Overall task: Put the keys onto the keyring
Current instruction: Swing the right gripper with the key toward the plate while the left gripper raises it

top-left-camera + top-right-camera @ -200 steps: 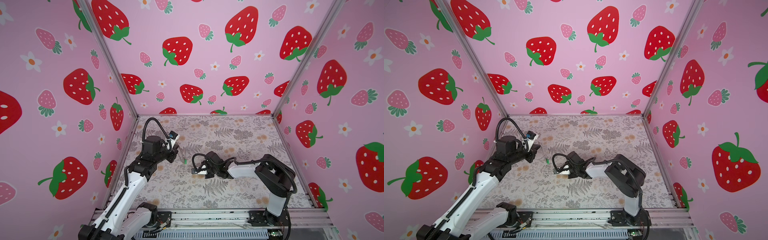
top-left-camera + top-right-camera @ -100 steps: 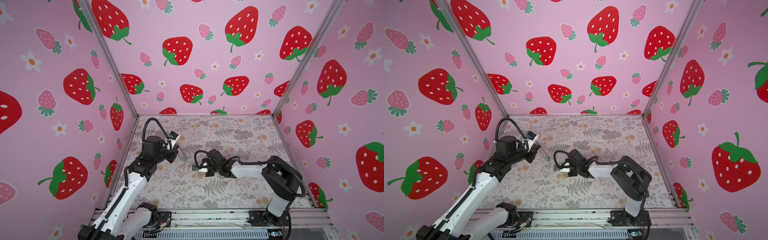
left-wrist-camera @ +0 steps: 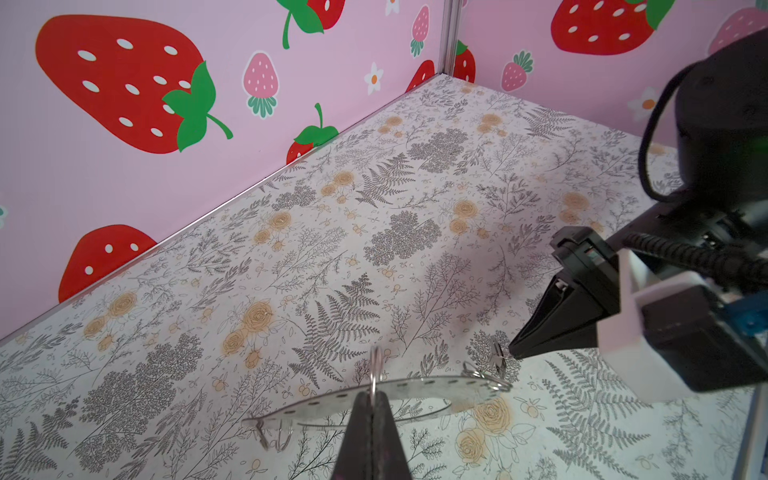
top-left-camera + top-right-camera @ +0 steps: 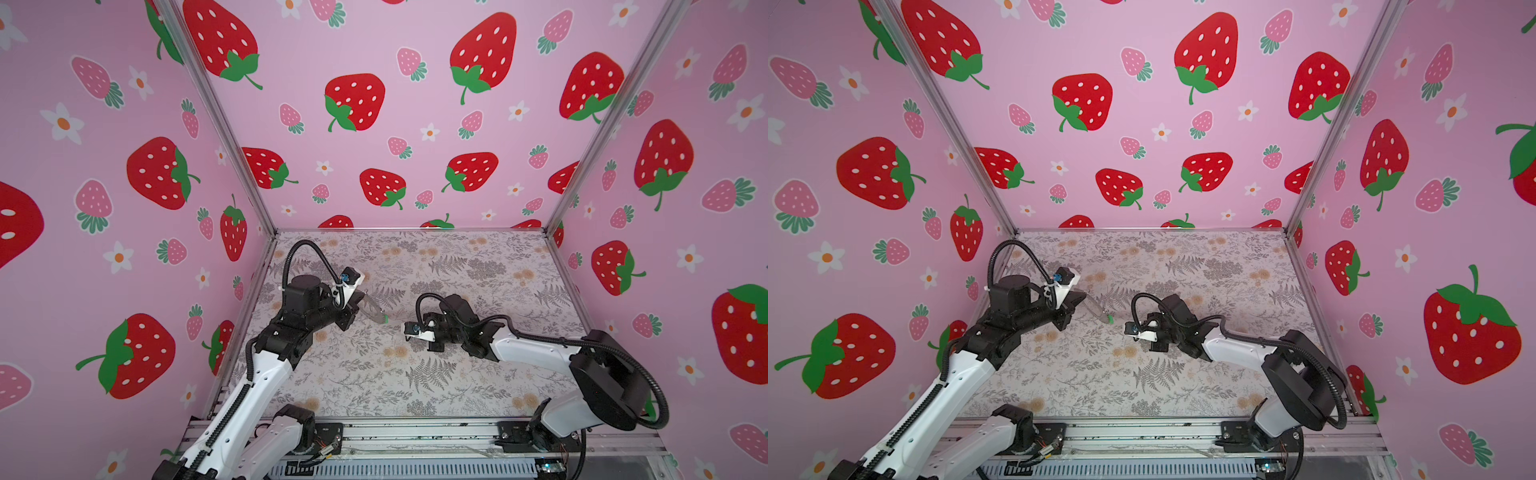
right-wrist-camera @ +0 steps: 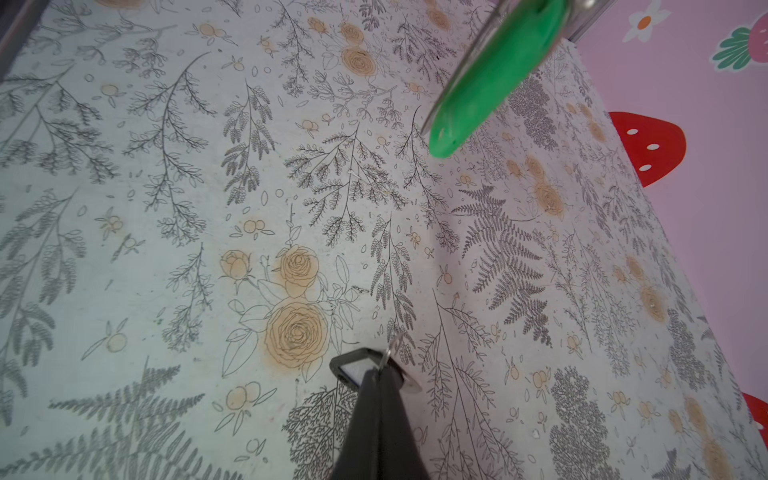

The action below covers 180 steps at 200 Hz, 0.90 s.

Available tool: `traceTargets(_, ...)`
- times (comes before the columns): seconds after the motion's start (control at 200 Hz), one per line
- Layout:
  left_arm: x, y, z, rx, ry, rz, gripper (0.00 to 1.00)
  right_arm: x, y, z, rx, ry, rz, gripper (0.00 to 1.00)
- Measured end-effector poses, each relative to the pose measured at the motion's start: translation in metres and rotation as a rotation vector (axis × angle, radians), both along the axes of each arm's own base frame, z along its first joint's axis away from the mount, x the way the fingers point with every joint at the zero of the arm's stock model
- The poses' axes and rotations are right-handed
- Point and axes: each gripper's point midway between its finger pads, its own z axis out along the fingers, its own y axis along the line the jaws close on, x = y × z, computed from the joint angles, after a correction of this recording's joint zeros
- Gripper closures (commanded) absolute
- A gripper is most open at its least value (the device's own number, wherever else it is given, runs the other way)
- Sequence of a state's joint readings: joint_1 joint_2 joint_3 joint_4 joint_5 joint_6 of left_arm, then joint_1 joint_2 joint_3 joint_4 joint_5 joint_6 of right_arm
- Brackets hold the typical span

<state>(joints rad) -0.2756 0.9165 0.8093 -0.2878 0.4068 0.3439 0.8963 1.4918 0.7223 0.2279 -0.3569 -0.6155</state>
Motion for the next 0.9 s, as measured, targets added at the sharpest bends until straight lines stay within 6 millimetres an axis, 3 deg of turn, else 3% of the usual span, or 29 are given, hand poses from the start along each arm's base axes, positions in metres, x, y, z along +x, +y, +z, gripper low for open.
traceTargets(0.3,-0.012,-0.015,-0.004,-0.009,0.006,-0.085,1.00,-0.007,-0.010,0.043,0.121,0.007,0.027,1.00)
traceTargets(0.9,-0.038,-0.050,-0.016,0.139,-0.087,-0.303,1.00,-0.020,-0.031,0.077,0.171,0.010,0.038,1.00)
